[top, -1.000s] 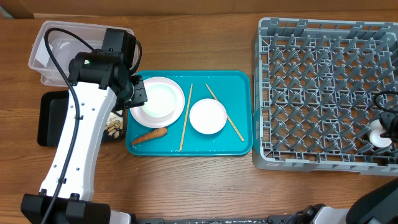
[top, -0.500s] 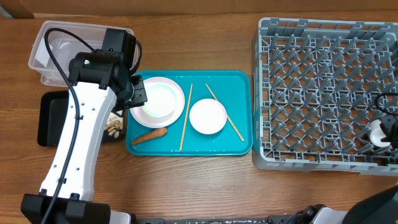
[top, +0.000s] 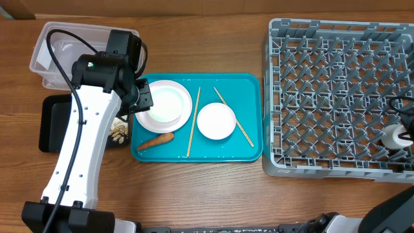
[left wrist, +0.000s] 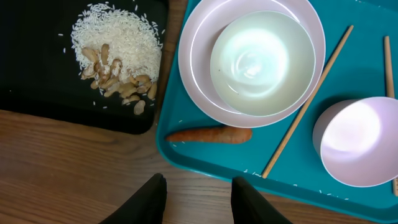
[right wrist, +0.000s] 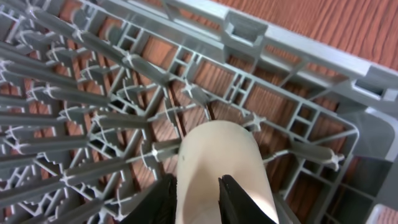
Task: Sort waste into correct bins and load items into the dishwasher
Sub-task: 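Move the right gripper to the white bowl on the teal tray, then grasp the white bowl and carry it to the dish rack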
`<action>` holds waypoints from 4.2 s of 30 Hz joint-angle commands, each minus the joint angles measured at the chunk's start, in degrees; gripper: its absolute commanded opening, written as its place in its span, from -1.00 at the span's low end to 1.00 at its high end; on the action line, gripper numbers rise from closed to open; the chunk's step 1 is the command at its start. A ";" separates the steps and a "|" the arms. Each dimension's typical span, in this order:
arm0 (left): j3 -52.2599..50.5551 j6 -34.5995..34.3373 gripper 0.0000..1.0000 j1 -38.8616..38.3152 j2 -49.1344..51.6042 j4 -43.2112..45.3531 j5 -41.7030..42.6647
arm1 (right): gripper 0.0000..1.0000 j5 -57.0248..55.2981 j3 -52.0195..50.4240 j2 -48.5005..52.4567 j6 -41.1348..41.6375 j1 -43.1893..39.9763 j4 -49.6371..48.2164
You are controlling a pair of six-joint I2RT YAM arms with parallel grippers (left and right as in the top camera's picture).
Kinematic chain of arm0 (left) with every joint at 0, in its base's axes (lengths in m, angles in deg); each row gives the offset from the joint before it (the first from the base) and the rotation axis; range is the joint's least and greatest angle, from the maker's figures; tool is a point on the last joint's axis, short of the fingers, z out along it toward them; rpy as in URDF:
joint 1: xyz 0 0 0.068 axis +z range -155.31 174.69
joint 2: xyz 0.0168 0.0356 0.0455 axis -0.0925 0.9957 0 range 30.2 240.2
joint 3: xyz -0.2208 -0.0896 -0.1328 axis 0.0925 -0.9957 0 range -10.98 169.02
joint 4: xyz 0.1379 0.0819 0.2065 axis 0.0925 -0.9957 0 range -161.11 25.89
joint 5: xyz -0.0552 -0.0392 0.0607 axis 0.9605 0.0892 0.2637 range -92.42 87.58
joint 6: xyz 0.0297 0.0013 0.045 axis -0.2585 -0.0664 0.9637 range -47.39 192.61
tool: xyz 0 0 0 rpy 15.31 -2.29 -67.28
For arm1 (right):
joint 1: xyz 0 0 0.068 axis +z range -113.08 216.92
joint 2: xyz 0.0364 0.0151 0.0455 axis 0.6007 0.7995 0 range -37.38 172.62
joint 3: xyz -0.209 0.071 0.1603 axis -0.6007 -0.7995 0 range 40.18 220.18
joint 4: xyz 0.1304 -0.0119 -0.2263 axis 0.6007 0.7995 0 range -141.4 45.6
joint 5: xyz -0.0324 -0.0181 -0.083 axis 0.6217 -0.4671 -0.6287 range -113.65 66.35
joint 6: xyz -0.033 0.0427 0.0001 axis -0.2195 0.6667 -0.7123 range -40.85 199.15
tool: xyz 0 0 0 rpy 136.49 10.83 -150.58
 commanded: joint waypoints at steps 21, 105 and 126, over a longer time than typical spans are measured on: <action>0.52 0.04 0.33 0.22 -0.24 -0.46 -1.14 | 0.13 40.44 10.49 -12.44 -13.57 12.85 8.61; 0.52 -0.59 1.00 17.55 -0.24 -2.40 8.11 | -0.92 -60.13 20.65 6.56 -11.17 27.85 -14.71; 0.52 -1.09 1.00 17.57 -0.24 -1.68 8.33 | -0.92 -64.22 20.22 36.76 -28.28 21.75 -38.23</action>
